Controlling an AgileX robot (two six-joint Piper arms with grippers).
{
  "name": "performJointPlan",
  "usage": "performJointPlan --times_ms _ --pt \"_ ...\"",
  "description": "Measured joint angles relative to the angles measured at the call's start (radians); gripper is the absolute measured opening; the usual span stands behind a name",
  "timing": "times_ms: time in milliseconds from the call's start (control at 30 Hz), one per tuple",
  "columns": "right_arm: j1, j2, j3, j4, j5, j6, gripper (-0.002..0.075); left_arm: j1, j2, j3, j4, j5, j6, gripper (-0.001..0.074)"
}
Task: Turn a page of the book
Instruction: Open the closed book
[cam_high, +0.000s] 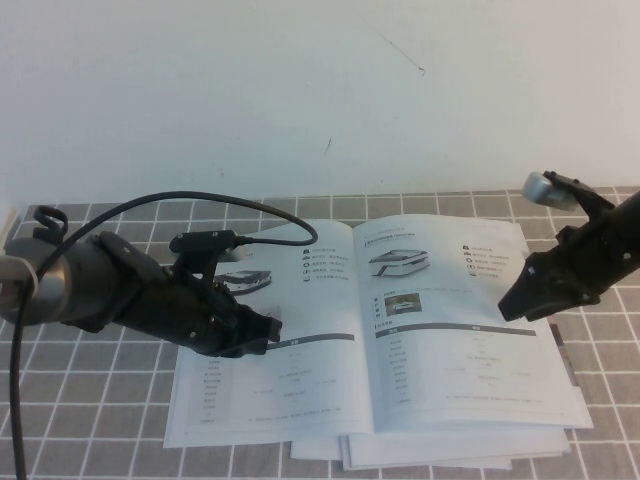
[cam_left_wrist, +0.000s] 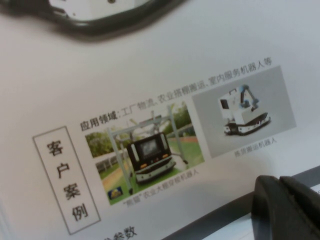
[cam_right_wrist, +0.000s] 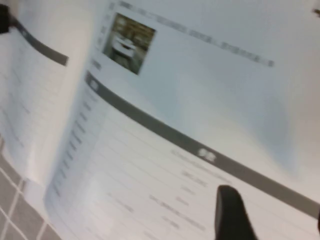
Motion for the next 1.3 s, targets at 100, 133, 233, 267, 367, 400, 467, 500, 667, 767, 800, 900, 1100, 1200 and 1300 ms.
performJointPlan --times_ms 100,133,233,267,367,400,467,500,667,767,800,900,1100,1200,1300 --pt "0.000 0.000 -0.058 -0.129 0.022 0.091 0.0356 0.000 0.000 0.000 -0.002 0.000 0.000 -0.0004" --pt "0.000 0.000 -0.068 -0.164 0.022 0.111 0.0356 0.000 0.000 0.000 -0.002 0.000 0.000 -0.0004" --pt "0.000 0.005 -0.078 -0.233 0.022 0.146 0.0356 0.000 0.000 0.000 -0.002 0.000 -0.001 -0.0004" --pt "0.000 0.011 -0.078 -0.241 0.022 0.153 0.0356 0.000 0.000 0.000 -0.002 0.000 -0.001 -0.0004" --pt "0.000 0.047 -0.078 -0.255 0.027 0.162 0.0356 0.000 0.000 0.000 -0.002 0.000 -0.001 -0.0004" --pt "0.000 0.062 -0.078 -0.254 0.032 0.162 0.0356 0.000 0.000 0.000 -0.002 0.000 -0.001 -0.0004" --pt "0.000 0.080 -0.083 -0.246 0.045 0.162 0.0356 0.000 0.000 0.000 -0.002 0.000 -0.001 -0.0004" --pt "-0.002 0.083 -0.085 -0.239 0.053 0.164 0.0355 0.000 0.000 0.000 -0.002 0.000 -0.001 -0.0004" --pt "-0.008 0.089 -0.089 -0.200 0.065 0.150 0.0356 0.000 0.000 0.000 -0.004 0.000 -0.001 -0.0004" --pt "-0.008 0.094 -0.089 -0.149 0.080 0.125 0.0356 0.000 0.000 0.000 -0.004 0.000 -0.001 -0.0004" --pt "-0.008 0.096 -0.089 -0.127 0.084 0.114 0.0356 0.000 0.000 0.000 -0.004 0.000 -0.001 -0.0004" --pt "-0.008 0.100 -0.089 -0.079 0.098 0.097 0.0356 0.000 0.000 0.000 -0.004 0.000 -0.001 -0.0004" --pt "-0.008 0.102 -0.136 -0.061 0.156 0.103 0.0356 0.000 0.000 0.000 -0.004 0.000 -0.001 -0.0004" --pt "-0.008 0.102 -0.196 -0.066 0.168 0.127 0.0356 0.000 0.002 0.000 -0.004 0.000 0.000 -0.0004" --pt "-0.006 0.102 -0.239 -0.063 0.173 0.142 0.0356 0.000 0.002 0.000 -0.004 0.000 0.000 -0.0004"
